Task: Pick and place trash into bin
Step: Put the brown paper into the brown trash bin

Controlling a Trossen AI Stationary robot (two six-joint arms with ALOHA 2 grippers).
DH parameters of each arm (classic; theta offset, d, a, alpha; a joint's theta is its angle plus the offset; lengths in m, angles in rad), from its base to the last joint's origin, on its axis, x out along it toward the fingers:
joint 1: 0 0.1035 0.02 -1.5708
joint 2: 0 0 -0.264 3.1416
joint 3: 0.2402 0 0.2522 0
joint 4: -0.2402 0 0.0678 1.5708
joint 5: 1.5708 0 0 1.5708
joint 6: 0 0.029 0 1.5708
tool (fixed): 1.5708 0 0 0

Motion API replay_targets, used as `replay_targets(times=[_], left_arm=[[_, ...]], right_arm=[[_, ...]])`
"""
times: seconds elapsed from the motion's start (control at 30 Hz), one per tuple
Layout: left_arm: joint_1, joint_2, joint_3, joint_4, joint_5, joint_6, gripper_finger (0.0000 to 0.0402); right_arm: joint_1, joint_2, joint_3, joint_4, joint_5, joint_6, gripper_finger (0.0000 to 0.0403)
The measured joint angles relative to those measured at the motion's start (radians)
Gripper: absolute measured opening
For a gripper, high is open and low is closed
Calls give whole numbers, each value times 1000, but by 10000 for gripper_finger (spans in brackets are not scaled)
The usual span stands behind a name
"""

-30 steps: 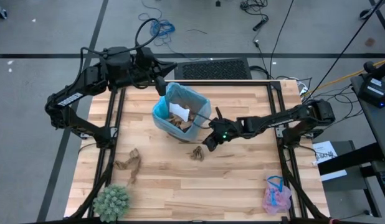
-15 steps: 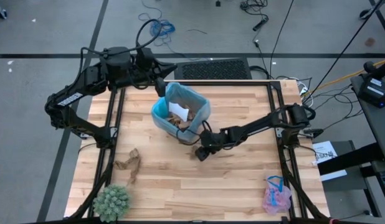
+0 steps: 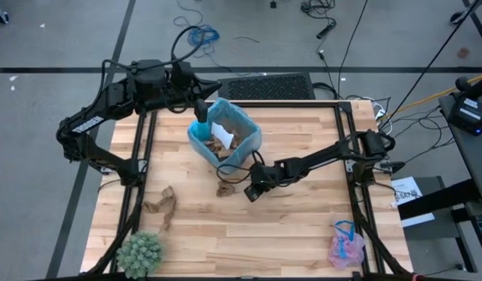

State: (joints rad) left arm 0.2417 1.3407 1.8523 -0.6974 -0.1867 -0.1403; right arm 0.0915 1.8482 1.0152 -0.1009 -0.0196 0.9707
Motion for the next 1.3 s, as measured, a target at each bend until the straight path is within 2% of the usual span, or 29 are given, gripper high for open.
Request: replay_targets(times=[0.07,0.17,0.37,0.57,0.73,0.87,1.0,1.1,1.27,1.3], left_arm=[[0,0,0,0,0,18,0],[0,0,0,0,0,25,0],[0,6,0,-1,-1,43,0],[0,6,0,-2,-1,43,0],[0,6,0,-2,-2,43,0],[0,6,0,-3,-2,42,0],[0,6,0,-3,-6,42,0],[0,6,0,-5,-6,41,0],[0,6,0,-7,-6,41,0],[0,6,0,-8,-6,41,0]], right_arm=[[9,-44,24,16,22,-100,44],[14,-61,71,19,55,-283,75],[-8,21,174,25,50,-521,164],[-16,143,279,21,14,-611,230],[-17,246,357,19,1,-646,240],[-18,320,390,36,-91,-643,224],[-19,345,391,88,-140,-614,187],[-18,341,390,81,-131,-629,139],[-17,317,389,51,-119,-651,25],[-15,307,389,33,-113,-653,13]])
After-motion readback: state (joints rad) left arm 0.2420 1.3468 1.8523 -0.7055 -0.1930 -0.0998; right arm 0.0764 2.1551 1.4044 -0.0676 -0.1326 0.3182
